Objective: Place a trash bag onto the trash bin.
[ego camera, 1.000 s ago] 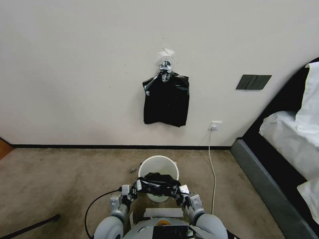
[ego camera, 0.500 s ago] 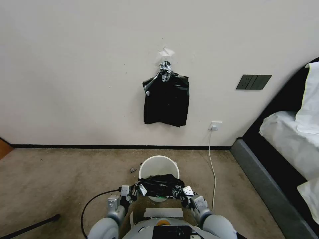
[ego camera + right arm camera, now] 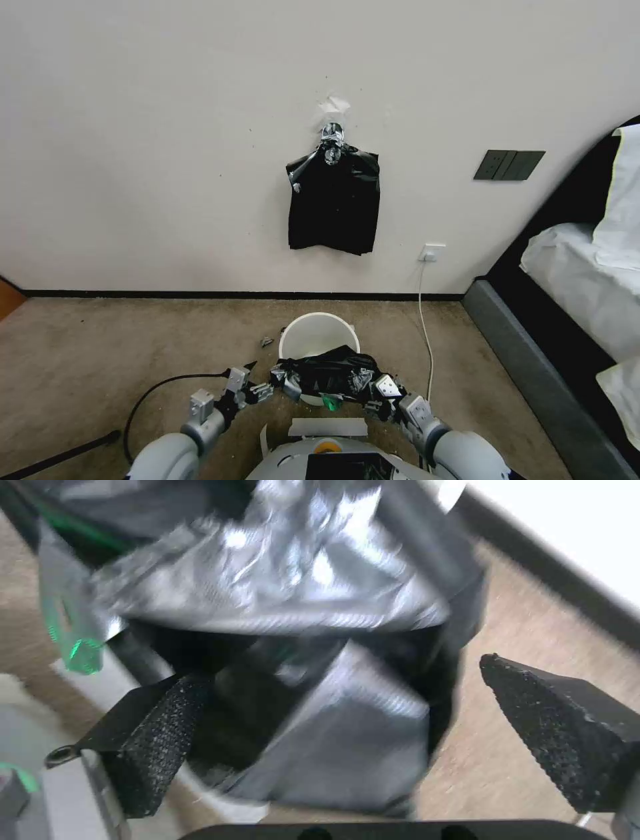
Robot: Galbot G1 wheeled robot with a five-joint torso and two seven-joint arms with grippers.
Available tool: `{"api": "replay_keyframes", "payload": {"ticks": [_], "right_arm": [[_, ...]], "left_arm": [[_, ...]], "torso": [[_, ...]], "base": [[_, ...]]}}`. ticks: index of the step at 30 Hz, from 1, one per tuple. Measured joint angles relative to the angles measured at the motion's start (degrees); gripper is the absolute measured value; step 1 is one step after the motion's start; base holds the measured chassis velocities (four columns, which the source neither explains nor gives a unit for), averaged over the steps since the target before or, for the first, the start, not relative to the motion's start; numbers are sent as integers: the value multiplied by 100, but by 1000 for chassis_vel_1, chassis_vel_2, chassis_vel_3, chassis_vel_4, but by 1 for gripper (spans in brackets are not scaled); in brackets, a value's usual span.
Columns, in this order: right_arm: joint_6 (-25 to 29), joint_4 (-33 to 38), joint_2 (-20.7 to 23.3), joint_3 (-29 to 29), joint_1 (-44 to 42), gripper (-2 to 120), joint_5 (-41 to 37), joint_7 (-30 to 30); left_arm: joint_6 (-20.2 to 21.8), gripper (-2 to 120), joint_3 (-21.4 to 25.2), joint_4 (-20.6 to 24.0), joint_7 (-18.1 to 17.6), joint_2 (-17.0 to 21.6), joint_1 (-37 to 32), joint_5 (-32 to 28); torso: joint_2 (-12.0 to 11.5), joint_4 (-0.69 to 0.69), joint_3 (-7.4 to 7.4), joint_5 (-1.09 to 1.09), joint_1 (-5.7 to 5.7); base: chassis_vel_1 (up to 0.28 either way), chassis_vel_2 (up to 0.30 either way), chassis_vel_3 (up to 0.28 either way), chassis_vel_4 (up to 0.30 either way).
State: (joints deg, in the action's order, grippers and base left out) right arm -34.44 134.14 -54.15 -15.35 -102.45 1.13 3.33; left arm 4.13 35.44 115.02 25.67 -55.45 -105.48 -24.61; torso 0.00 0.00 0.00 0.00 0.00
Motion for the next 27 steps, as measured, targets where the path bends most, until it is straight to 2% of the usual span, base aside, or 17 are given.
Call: {"api": "replay_keyframes", "payload": {"ticks": [5,7,8,11,14,15,16,17,19,20,21,22,23,24,25,26,27], "right_arm": [[109,59,2,-75,-56,100,129,69],[166,204,24,-162,-117,100,191,113],[166,204,24,-162,-117,100,191,113],[225,708,181,-428,-420,100,-168,253],[219,890,235,-569,-428,100,-685,261],[215,909,261,-621,-363,100,-1038,223],[269,909,288,-646,-207,100,-1475,113],[269,909,288,-646,-207,100,-1475,113],[504,917,309,-636,277,100,-2108,-117],[629,904,278,-675,609,100,-2253,-184],[662,820,271,-703,792,100,-2303,-210],[662,820,271,-703,792,100,-2303,-210],[659,650,339,-623,1064,100,-2371,-221],[610,387,524,-387,1501,100,-2480,-219],[495,72,745,-19,2044,100,-2629,-210],[495,72,745,-19,2044,100,-2629,-210],[392,-150,903,303,2470,100,-2737,-199]], "left_arm": [[-295,100,153,-252,385,-8,81,-37],[-635,100,280,-550,862,-22,162,-277],[-635,100,280,-550,862,-22,162,-277],[-1133,100,747,-961,2387,-100,268,-825],[-1208,100,927,-966,2497,-144,300,-1080],[-1237,100,1007,-926,2406,-177,326,-1216],[-1303,100,1058,-845,2118,-219,366,-1316],[-1303,100,1058,-845,2118,-219,366,-1316],[-1538,100,981,-593,914,-303,508,-1372],[-1612,100,703,-373,-51,-318,745,-1355],[-1586,100,506,-225,-737,-322,952,-1300],[-1586,100,506,-225,-737,-322,952,-1300],[-1524,100,405,-80,-1316,-362,1063,-1163],[-1452,100,335,69,-1941,-447,1113,-857],[-1448,100,320,125,-2282,-524,1120,-541],[-1448,100,320,125,-2282,-524,1120,-541],[-1455,100,322,135,-2406,-577,1107,-365]], "torso": [[0,-1,0,0,0],[0,0,0,-1,0],[0,0,0,-1,0],[0,0,0,-2,0],[0,-1,0,-2,0],[0,-1,0,-2,0],[0,-1,0,0,0],[0,-1,0,0,0],[-1,2,0,2,0],[-1,8,0,3,0],[0,-4,0,-4,0],[0,-4,0,-4,0],[-1,-14,0,-6,0],[0,-8,0,2,0],[-1,-9,0,6,0],[-1,-9,0,6,0],[0,-5,0,3,0]], "base": [[0,0,0,0],[0,0,0,0],[0,0,0,0],[0,0,0,0],[0,0,0,0],[0,0,0,0],[0,0,0,0],[0,0,0,0],[0,0,0,0],[0,0,0,0],[0,0,0,0],[0,0,0,0],[0,0,0,0],[-39,-35,-12,-52],[-39,-10,-47,-52],[-39,-10,-47,-52],[0,0,0,0]]}}
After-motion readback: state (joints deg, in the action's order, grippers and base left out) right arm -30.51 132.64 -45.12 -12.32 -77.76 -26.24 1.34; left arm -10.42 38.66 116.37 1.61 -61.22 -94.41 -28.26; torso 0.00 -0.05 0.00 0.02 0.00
